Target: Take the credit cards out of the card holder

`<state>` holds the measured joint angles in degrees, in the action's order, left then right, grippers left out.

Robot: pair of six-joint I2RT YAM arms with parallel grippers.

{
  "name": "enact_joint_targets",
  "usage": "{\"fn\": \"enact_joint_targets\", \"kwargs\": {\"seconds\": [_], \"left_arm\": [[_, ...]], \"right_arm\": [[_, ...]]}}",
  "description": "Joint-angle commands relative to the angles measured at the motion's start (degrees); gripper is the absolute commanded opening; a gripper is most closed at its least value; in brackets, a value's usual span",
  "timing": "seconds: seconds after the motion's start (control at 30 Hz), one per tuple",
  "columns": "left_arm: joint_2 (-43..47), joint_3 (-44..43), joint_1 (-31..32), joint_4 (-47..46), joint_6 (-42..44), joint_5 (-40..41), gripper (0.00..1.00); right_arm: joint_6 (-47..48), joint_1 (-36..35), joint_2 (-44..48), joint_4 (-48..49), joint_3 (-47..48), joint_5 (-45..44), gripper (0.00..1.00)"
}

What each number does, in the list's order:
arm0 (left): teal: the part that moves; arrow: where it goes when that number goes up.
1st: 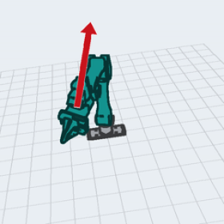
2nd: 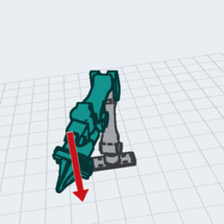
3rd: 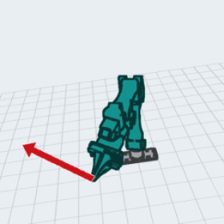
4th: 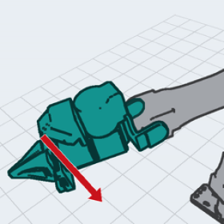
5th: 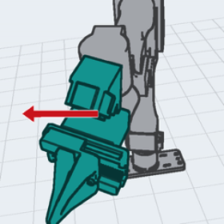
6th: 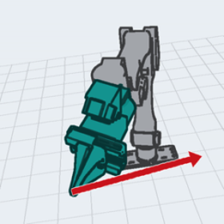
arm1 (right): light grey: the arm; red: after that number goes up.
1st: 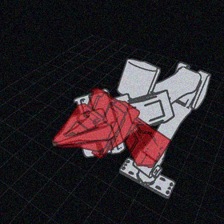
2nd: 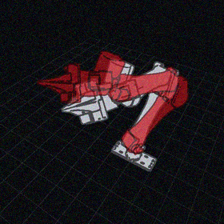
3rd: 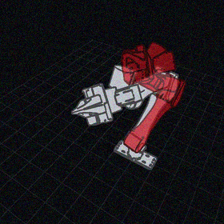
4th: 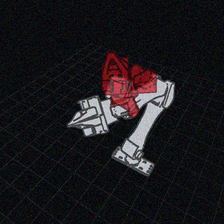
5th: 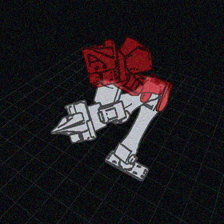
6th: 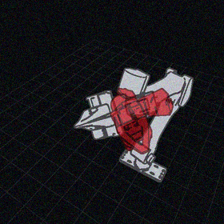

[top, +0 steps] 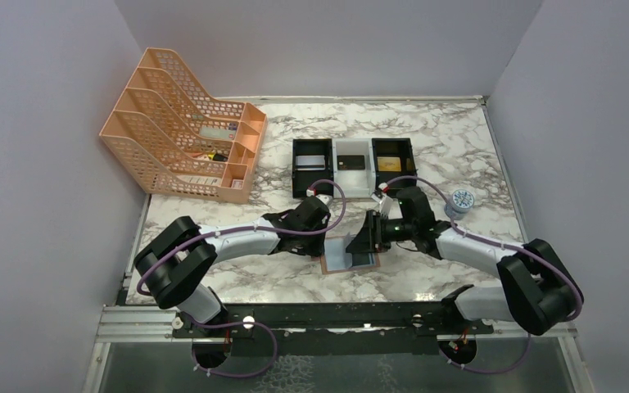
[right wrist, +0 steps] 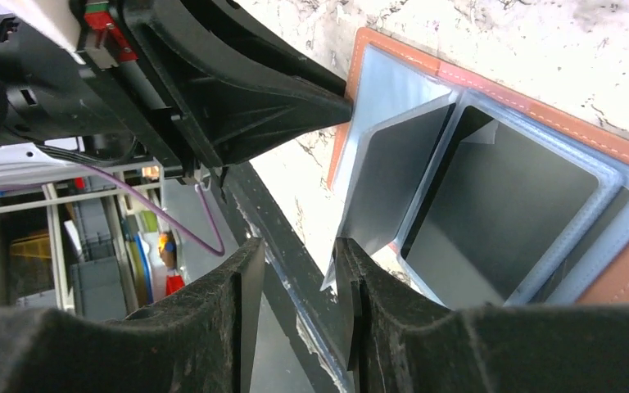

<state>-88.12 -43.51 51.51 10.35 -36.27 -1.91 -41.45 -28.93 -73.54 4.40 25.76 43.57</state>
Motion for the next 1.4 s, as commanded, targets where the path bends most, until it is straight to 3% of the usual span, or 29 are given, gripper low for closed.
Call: {"fn": "enact_joint_targets", "kwargs": {"seconds": [0.0, 0.37, 0.63, 0.8, 1.2, 1.37], "left_arm": [[0.81, -1.48, 0.45, -0.66, 0.41, 0.49, 0.19], [2.62, -0.67, 0.44, -0.19, -0.13, 1.51, 0.21], [9.13, 1.57, 0.45, 1.06, -2.23, 6.15, 0.34], [10.69, 0.94, 0.45, 0.64, -1.94, 5.68, 0.38], [3.45, -0.89, 1.65, -4.64, -0.67, -3.97, 0.39], [1.78, 0.0, 1.76, -4.48, -1.63, -2.47, 0.37]], "right_arm": [[-1.06, -0.08, -3.76, 5.0, 0.72, 5.71, 0.39], [-1.59, -0.08, -8.61, 8.39, 2.78, 8.59, 0.41], [5.43, -0.08, -5.45, -4.6, 6.23, -4.07, 0.42], [5.88, -0.08, -6.16, -5.0, 6.14, -3.76, 0.42], [3.87, -0.23, -11.46, 0.23, 4.42, -1.86, 0.4], [3.21, -0.59, -14.41, 2.41, 4.16, -0.98, 0.4]]}}
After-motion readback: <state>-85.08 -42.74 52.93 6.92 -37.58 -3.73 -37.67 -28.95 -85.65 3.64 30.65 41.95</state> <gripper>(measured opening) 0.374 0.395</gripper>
